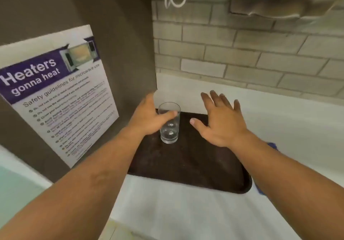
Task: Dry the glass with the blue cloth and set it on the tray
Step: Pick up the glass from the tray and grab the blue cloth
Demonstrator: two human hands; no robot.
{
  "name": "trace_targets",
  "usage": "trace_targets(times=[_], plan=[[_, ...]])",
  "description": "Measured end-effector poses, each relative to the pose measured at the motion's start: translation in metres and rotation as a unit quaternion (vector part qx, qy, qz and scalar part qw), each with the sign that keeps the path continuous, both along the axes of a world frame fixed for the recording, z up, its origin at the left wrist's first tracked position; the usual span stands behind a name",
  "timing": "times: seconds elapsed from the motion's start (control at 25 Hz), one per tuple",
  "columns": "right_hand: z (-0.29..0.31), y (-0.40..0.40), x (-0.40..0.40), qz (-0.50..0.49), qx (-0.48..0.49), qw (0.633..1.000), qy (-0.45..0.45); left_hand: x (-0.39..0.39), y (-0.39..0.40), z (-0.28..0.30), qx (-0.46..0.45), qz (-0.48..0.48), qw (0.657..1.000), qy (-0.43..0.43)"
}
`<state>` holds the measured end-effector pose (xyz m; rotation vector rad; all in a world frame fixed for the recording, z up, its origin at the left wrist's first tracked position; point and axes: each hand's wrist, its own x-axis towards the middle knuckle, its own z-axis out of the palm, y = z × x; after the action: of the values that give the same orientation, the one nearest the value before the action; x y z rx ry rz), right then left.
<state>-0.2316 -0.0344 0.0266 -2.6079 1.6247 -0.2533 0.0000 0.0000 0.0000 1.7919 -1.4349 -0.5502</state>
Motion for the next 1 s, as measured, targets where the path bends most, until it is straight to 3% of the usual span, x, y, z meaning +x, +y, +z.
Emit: trace_targets(times=[0.12, 0.32, 0.48, 0.6, 0.72, 0.8, 0.92, 1.0], plan=[[-0.030, 0.019, -0.019, -0.008, 0.031, 0.999, 0.009, -0.007, -0.008, -0.035, 0.063, -0.014, 0.990, 0.128], [-0.069, 0.045, -0.082, -0.066, 0.090, 0.993, -0.026, -0.048, -0.029, -0.062, 0.021, 0.018, 0.994, 0.111], [-0.093, 0.050, -0.153, -0.107, 0.137, 0.980, -0.099, -0.101, -0.038, -0.069, -0.017, -0.034, 0.995, 0.095], [-0.111, 0.031, -0.193, -0.076, 0.173, 0.979, -0.080, -0.135, -0.046, -0.065, -0.031, -0.060, 0.983, 0.172], [-0.131, -0.004, -0.217, 0.010, 0.222, 0.975, 0.014, -0.163, -0.052, -0.055, 0.012, -0.025, 0.933, 0.360], [-0.144, -0.024, -0.228, 0.043, 0.218, 0.974, 0.042, -0.177, -0.051, -0.048, 0.096, -0.024, 0.869, 0.485], [-0.162, -0.036, -0.230, 0.035, 0.136, 0.988, -0.062, -0.193, -0.044, -0.045, 0.169, -0.009, 0.773, 0.611], [-0.168, -0.037, -0.222, -0.019, 0.083, 0.983, -0.165, -0.200, -0.039, -0.045, 0.186, 0.022, 0.750, 0.635]])
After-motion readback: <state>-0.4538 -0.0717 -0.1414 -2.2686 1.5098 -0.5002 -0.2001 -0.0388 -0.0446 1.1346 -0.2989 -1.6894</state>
